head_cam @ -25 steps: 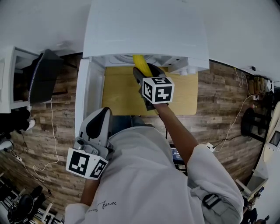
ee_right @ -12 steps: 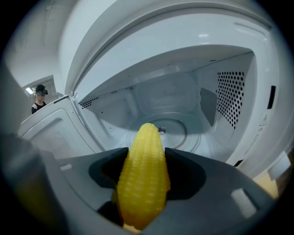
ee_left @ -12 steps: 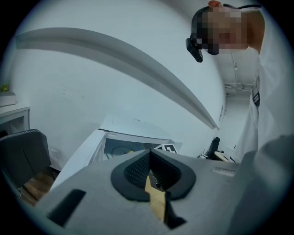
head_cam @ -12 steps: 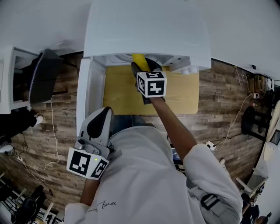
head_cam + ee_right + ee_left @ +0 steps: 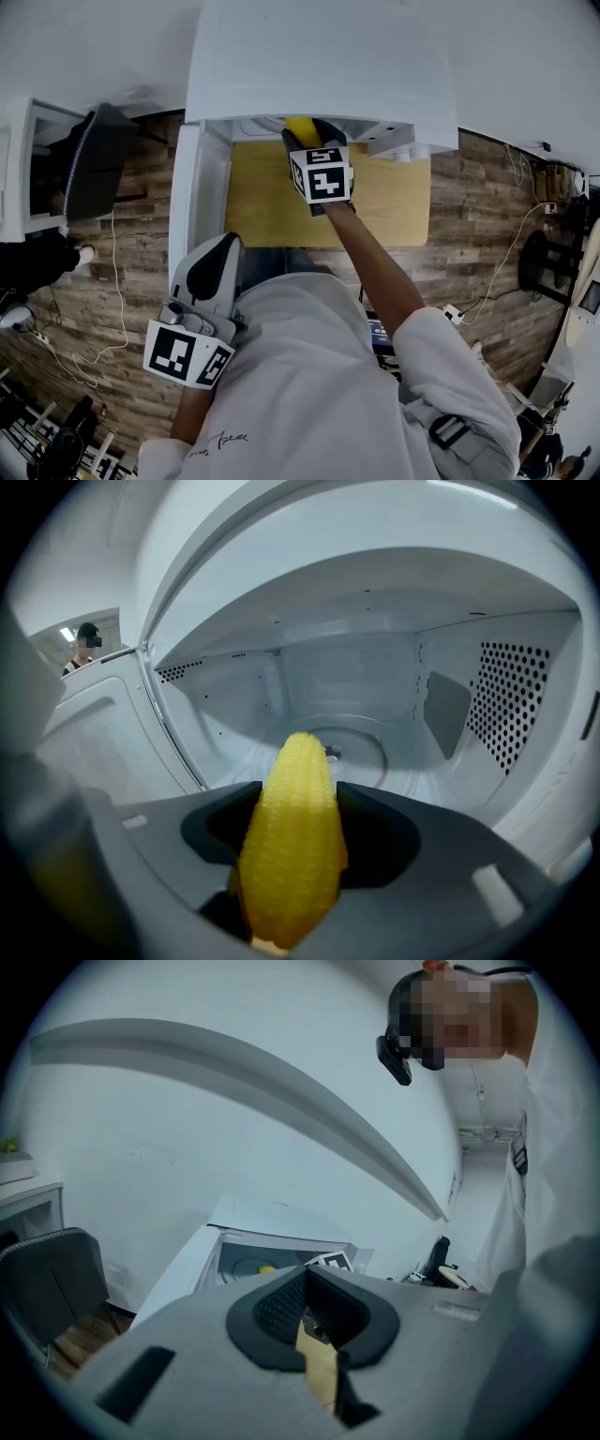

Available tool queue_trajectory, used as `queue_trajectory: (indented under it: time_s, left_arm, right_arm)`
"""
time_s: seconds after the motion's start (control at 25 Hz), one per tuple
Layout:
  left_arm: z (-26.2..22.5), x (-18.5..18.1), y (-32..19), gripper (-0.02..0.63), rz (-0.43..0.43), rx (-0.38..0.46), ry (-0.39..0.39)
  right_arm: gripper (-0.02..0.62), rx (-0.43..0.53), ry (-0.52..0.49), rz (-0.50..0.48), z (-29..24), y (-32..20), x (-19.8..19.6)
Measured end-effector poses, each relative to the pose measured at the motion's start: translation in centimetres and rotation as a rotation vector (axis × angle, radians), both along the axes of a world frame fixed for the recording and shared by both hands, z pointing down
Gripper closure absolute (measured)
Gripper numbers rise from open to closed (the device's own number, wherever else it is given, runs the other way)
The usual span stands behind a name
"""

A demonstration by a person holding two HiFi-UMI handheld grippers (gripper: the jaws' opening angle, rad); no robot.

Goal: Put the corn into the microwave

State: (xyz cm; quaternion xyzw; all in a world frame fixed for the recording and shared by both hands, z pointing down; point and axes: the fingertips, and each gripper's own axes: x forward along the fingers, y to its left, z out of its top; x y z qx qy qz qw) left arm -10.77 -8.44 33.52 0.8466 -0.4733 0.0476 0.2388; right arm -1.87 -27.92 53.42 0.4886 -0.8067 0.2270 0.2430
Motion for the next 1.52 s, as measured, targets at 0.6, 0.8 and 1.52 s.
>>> queue_trajectory:
  time_s: [0.6, 0.8, 1.52]
  left_arm:
    - [0.6, -0.4, 0.2, 0.612, -0.005, -0.024, -0.028]
    - [0.6, -0.4, -0.1, 0.612, -0.001, -0.029, -0.042]
    - [1.1, 0.2, -0.7, 0.612, 0.009, -0.042, -0.056]
  right_arm:
    - [0.334, 0.056, 0.177, -0.039, 1.2, -2.3, 0.3]
    - [0.334, 0.061, 0.216, -0.040, 1.8, -3.2, 0.4]
    - [0.334, 0.137, 0.336, -0.101, 2.7, -5.4, -0.5]
